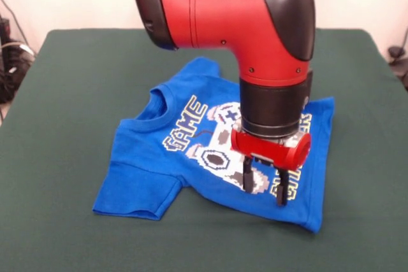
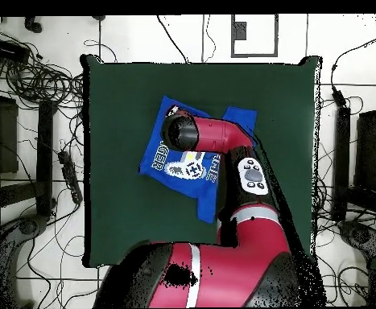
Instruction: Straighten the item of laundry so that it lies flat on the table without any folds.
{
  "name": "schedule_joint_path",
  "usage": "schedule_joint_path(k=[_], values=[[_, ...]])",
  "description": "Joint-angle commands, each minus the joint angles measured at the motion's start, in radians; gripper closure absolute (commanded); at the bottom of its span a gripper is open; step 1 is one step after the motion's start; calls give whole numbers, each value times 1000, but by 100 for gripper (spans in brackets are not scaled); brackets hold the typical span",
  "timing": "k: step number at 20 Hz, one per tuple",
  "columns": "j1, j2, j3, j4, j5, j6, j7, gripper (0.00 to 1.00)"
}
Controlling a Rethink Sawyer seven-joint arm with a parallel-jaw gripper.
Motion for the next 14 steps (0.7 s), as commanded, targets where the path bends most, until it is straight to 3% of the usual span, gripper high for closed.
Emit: schedule_joint_path(k=[1, 14], values=[[1, 64, 134, -30, -44, -5, -71, 0], [-12, 62, 151, -54, -78, 14, -85, 0]])
